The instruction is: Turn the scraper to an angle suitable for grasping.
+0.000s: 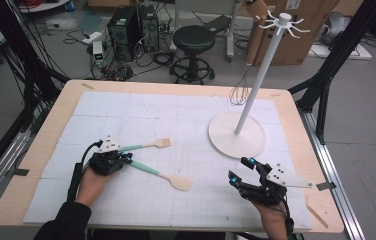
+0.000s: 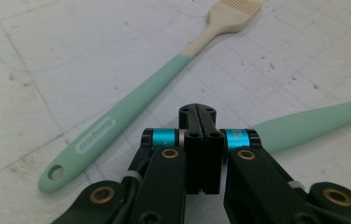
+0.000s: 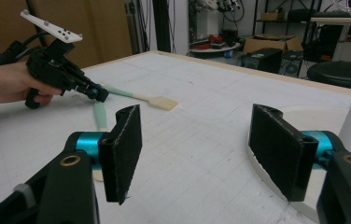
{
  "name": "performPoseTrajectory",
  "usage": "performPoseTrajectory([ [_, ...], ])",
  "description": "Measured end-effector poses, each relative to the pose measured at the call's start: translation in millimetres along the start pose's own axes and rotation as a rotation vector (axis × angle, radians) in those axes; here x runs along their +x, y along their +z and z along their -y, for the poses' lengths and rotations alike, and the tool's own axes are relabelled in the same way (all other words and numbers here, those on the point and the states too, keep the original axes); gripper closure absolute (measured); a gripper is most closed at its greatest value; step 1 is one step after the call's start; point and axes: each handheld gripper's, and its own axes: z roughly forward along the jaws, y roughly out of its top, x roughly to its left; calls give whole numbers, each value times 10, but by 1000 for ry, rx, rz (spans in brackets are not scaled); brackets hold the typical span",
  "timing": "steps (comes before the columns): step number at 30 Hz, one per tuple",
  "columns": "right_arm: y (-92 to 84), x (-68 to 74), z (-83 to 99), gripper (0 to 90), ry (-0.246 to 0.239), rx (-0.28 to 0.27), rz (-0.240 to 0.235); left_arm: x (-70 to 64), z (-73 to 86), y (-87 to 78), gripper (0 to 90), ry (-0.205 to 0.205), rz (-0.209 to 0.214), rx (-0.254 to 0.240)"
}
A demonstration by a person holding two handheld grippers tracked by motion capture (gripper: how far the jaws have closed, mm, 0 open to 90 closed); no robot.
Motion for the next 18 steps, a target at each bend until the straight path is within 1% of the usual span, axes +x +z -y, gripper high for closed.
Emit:
performPoseTrajectory([
  [3, 4, 7, 0, 339, -2, 3, -2, -28, -1, -13, 897, 16, 18, 8],
  [6, 3, 9, -1, 339, 0, 3, 0, -77, 0, -39, 897, 20, 32, 24],
  [7, 3, 9, -1, 339, -1, 2, 1, -102, -1, -47, 897, 17, 39, 31],
  [11, 0, 9, 4, 339, 2, 4, 2, -219, -9, -43, 897, 35, 59, 42],
  [13, -2, 8, 3, 339, 1, 5, 3, -292, -16, -33, 897, 28, 69, 30],
  [16, -7, 4, -1, 339, -1, 0, 3, -383, -23, -28, 897, 21, 101, 3],
  [18, -7, -1, 1, 339, -1, 0, 5, -428, -32, -28, 897, 28, 103, -1],
])
